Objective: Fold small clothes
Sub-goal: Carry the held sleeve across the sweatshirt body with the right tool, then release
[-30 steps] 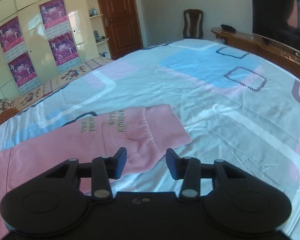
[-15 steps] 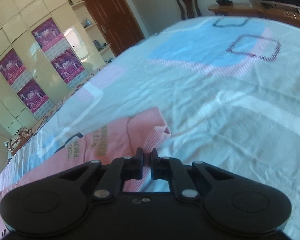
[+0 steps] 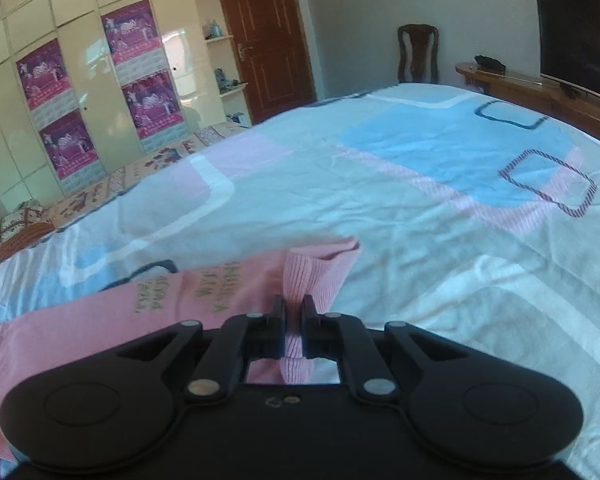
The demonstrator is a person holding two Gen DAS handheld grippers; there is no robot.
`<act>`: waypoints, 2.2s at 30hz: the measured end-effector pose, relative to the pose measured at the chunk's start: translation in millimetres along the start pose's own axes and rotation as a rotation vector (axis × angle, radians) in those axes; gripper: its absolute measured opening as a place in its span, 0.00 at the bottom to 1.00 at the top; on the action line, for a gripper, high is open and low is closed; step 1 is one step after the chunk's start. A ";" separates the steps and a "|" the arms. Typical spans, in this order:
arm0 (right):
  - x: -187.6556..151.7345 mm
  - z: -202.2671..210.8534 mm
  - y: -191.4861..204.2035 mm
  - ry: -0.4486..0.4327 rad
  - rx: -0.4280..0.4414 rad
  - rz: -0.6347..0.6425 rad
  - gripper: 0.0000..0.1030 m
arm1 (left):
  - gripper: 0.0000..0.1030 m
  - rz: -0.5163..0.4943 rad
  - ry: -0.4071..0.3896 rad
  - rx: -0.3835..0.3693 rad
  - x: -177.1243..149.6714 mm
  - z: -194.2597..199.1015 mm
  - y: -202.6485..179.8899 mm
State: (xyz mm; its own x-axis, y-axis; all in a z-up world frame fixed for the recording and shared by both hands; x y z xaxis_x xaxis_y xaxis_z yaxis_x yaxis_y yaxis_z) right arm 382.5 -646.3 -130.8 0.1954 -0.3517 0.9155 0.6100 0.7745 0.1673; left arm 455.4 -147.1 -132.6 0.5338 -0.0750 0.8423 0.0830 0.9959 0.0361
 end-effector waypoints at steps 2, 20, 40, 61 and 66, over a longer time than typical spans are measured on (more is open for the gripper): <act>3.9 5.6 35.7 -0.010 0.070 0.027 0.07 | 1.00 0.011 0.001 0.014 -1.6 -0.9 16.6; -130.2 134.0 430.0 0.069 0.646 0.409 0.07 | 1.00 0.178 -0.007 -0.009 -14.3 -26.3 211.4; -130.5 142.0 340.4 0.098 0.370 0.255 0.10 | 0.99 0.245 0.054 -0.334 8.5 -116.1 94.5; -131.4 134.3 303.4 0.136 0.314 0.208 0.14 | 0.05 0.162 -0.097 -0.273 29.4 -107.2 133.3; -124.3 136.3 298.0 0.117 0.316 0.210 0.14 | 0.05 0.171 -0.086 -0.262 18.0 -117.8 140.8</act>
State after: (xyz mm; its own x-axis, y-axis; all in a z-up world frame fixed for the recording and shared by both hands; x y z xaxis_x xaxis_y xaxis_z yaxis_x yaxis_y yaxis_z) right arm 435.4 -300.1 -144.9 0.3885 -0.2116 0.8968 0.2846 0.9532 0.1016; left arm 575.8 -14.3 -175.8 0.4869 0.1081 0.8667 0.2182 0.9458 -0.2406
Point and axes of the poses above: each gripper's, at about its wrist camera, not at the fingertips, and z roughly against the way its jaws point, y to its left, x to its top, the point moved 8 cm from there along -z, roughly the way its jaws point, and after that the axes turned 14 degrees about -y, right-handed, at the moved point
